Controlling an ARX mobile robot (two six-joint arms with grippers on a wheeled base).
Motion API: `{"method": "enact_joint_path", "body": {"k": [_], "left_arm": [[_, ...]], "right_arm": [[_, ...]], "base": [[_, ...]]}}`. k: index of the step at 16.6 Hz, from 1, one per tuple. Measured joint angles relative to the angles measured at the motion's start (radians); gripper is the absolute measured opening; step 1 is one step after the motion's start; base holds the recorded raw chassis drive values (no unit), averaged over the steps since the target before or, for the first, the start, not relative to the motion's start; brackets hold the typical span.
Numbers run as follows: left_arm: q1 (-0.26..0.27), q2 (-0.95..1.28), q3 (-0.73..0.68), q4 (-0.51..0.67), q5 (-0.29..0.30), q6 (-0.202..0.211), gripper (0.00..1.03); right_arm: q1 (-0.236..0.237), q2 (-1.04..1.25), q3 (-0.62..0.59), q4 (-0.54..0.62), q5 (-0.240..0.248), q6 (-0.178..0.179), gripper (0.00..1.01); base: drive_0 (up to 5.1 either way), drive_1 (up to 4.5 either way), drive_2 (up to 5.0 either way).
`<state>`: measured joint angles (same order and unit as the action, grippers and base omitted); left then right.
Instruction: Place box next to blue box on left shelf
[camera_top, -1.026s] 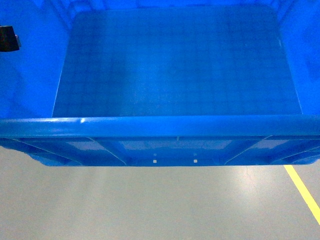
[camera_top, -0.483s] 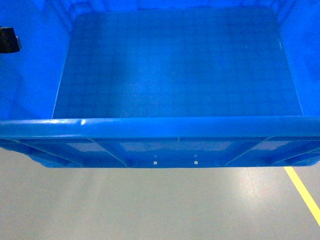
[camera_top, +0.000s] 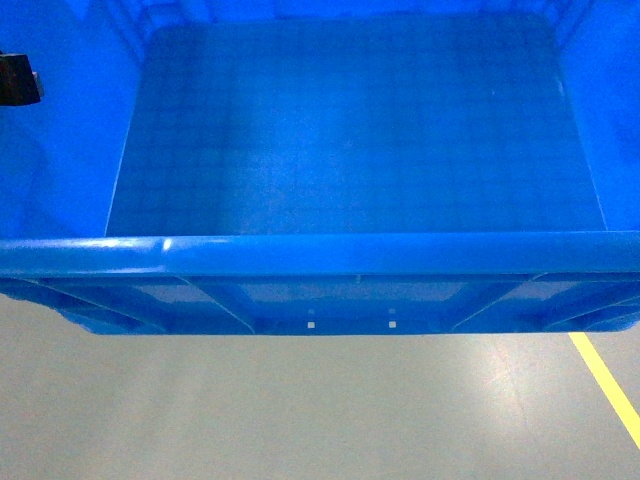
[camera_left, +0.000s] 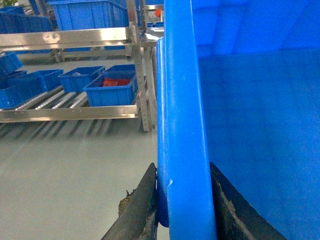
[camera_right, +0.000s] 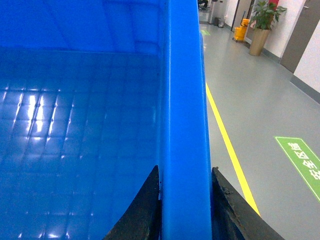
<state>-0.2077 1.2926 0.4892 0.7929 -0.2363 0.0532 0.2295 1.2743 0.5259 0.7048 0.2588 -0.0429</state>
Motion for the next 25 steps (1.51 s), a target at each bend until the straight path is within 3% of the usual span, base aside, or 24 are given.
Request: {"method": "enact_joint_path", "body": {"k": [25], "left_arm": [[0.000, 0.000, 0.000, -0.002, -0.001, 0.001, 0.20]], "right_arm": [[0.000, 0.000, 0.000, -0.002, -0.001, 0.000, 0.21]], "base": [[0.0, 4.12, -4.1]]}}
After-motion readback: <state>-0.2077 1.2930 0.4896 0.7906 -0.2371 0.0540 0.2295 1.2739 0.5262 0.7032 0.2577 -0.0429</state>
